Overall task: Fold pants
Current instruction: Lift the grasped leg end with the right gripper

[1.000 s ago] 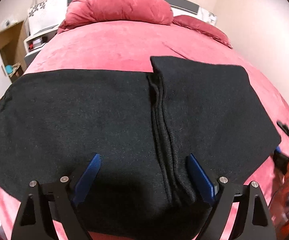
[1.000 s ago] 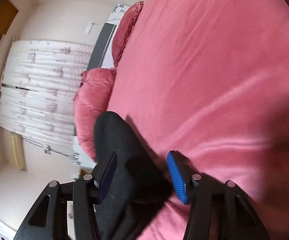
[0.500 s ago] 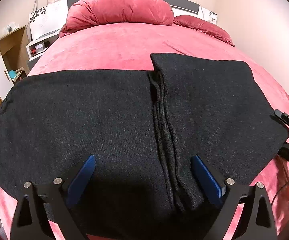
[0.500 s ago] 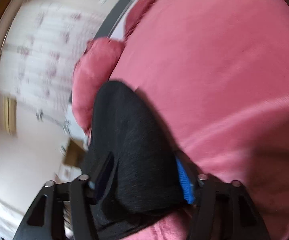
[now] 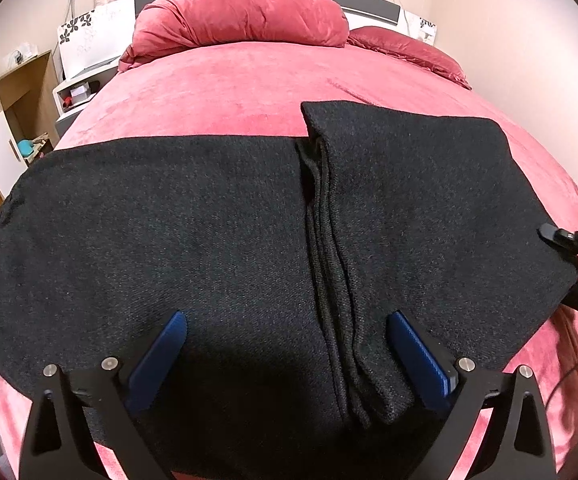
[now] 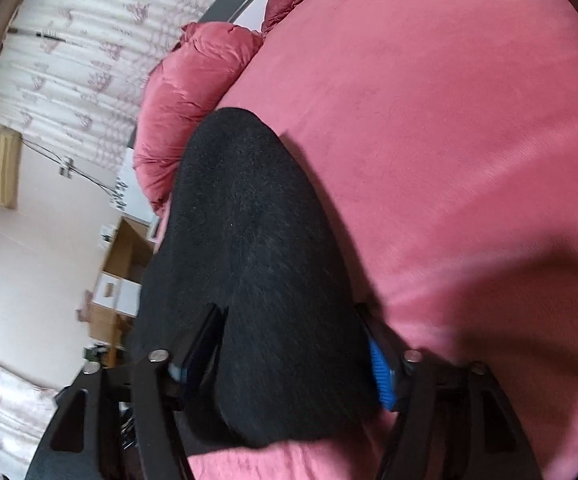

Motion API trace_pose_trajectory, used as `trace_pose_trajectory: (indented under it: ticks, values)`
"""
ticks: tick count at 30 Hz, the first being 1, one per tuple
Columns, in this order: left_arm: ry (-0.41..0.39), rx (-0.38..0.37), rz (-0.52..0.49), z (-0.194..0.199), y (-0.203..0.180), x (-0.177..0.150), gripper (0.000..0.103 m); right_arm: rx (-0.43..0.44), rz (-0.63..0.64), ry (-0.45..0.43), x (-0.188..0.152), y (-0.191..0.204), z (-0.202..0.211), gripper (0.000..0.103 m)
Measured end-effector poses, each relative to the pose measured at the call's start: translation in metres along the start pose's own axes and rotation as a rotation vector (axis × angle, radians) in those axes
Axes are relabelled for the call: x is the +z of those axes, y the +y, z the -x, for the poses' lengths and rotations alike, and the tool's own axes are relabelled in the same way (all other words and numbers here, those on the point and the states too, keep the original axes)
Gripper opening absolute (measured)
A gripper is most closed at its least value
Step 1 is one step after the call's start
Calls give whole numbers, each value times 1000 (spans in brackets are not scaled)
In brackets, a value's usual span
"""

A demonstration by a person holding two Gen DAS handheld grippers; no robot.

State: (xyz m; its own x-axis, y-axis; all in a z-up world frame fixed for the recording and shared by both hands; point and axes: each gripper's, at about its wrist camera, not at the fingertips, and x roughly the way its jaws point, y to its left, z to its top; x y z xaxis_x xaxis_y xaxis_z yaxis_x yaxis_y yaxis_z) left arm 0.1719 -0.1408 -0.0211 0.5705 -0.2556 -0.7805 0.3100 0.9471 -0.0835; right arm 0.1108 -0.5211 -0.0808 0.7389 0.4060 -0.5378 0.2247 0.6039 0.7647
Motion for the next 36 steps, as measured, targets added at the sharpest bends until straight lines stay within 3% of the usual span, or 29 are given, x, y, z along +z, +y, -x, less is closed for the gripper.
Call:
trace_pose_trajectory:
  ticks: [1, 4, 6, 9, 12, 19, 26, 36]
  values:
    - [1, -2, 0, 0, 0, 0, 102, -15, 9, -4, -1, 2, 0, 70]
    - [3, -1, -1, 0, 1, 0, 102, -76, 43, -22, -9, 3, 9, 50]
    - [10, 3, 3, 2, 1, 1, 102, -53, -3, -21, -13, 1, 16, 38]
    - [22, -4, 19, 9, 4, 3, 101, -66, 0, -35, -11, 15, 25, 31]
    - [6, -27, 36, 23, 14, 3, 100, -57, 10, -60, -8, 36, 37, 29]
    - [-57, 22, 94, 59, 67, -12, 100, -18, 71, -123, -7, 108, 64, 27]
    - [-87, 56, 191, 86, 126, -43, 100, -11, 151, -164, -16, 190, 63, 27]
    - [-118, 89, 313, 118, 198, -76, 100, -40, 445, -181, -59, 340, 42, 27]
